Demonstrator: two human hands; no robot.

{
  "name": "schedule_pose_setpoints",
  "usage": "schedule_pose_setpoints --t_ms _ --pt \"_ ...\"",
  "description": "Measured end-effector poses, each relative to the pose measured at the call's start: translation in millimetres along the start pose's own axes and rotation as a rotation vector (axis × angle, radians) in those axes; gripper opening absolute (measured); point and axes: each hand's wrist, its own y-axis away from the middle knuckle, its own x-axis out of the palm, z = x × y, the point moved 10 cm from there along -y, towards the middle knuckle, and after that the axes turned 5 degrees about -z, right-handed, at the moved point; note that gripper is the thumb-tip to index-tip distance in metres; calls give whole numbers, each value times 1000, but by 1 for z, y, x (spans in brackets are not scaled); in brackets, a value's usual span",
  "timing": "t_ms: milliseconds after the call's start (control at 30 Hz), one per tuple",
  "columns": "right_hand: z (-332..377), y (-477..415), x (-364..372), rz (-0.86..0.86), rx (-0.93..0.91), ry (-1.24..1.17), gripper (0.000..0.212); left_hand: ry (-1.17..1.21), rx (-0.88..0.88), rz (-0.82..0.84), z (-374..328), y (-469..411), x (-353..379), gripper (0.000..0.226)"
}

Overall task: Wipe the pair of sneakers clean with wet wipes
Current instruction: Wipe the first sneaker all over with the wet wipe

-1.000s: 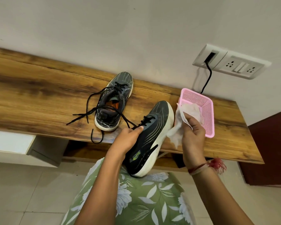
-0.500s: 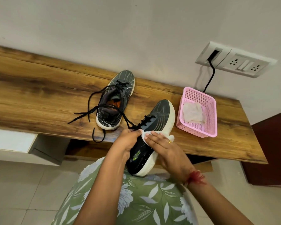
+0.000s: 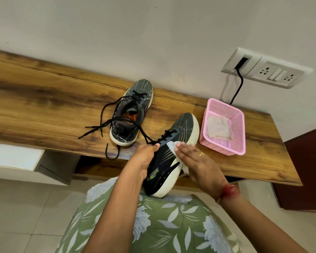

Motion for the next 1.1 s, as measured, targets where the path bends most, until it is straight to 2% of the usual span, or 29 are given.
schedule_pose_setpoints --t_ms 133,267,433,567,733,767,900,1033,1100 --pt "38 16 16 104 -244 12 54 4 -4 29 0 -2 1 18" --pt "-4 4 3 5 -26 72 62 10 -11 20 1 -2 1 18" --pt "34 14 15 57 -216 33 48 22 -25 16 1 -3 -2 21" --pt "-9 3 -3 -30 -12 98 50 24 -29 35 1 -2 1 22" --pt "37 15 17 69 -198 42 49 33 -19 42 0 -4 1 19" --pt "35 15 15 64 -203 75 49 30 -17 48 0 -3 1 18" --pt "7 0 1 -31 -29 164 49 21 -2 52 0 -2 1 16" --pt "50 17 27 64 -224 143 53 25 19 48 -2 -4 1 14" --pt "34 13 20 45 -162 172 60 22 26 59 -3 -3 3 13"
